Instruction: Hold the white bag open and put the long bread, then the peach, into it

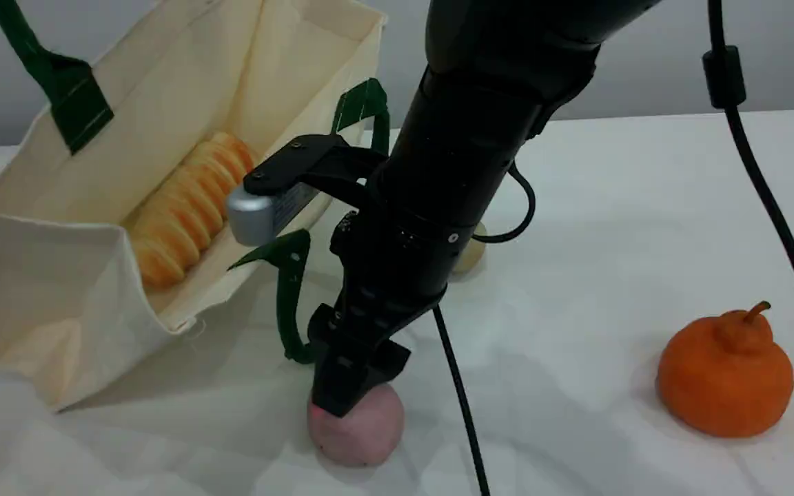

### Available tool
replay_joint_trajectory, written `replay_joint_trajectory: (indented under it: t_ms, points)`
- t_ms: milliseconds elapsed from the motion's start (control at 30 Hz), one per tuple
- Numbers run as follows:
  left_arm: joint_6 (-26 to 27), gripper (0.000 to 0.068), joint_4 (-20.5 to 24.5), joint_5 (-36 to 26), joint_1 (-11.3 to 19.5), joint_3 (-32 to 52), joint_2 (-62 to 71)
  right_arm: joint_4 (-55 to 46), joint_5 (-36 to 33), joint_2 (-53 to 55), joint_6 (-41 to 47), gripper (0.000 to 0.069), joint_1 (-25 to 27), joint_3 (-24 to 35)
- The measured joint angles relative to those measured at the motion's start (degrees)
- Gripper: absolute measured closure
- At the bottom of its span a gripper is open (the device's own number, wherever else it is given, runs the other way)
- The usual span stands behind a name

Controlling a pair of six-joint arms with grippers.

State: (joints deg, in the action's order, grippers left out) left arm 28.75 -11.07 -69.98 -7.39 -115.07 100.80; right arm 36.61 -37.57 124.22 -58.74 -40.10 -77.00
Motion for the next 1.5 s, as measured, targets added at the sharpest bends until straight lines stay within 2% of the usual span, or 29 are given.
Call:
replay_joint_trajectory:
  t_ms: [300,600,933,1000,1100,1333,1500]
  points:
    - [0.0,0.0590,-0.9,0.0,0.0,0.0,0.0,0.6,-1.3,1.9,0.1,0.0106,0.0,0.0]
    - [0.0,0.0590,-1.0,0.0,0.0,0.0,0.0,0.7,1.3,2.4,0.2,0.0106,0.0,0.0]
    - [0.1,0.0590,-1.0,0.0,0.0,0.0,0.0,0.8,1.2,3.3,0.2,0.0115,0.0,0.0]
    - [0.1,0.0590,-1.0,0.0,0.0,0.0,0.0,0.8,0.8,3.3,0.2,0.0141,0.0,0.0]
    - [0.1,0.0590,-1.0,0.0,0.0,0.0,0.0,0.7,-0.7,3.3,0.2,0.0216,0.0,0.0]
    - [0.1,0.0591,-1.0,0.0,0.0,0.0,0.0,2.4,-5.0,3.2,0.2,0.0442,0.1,0.0]
    - [0.1,0.0591,-1.0,0.0,0.0,0.0,0.0,3.5,-7.9,3.2,0.2,0.0461,0.1,0.0]
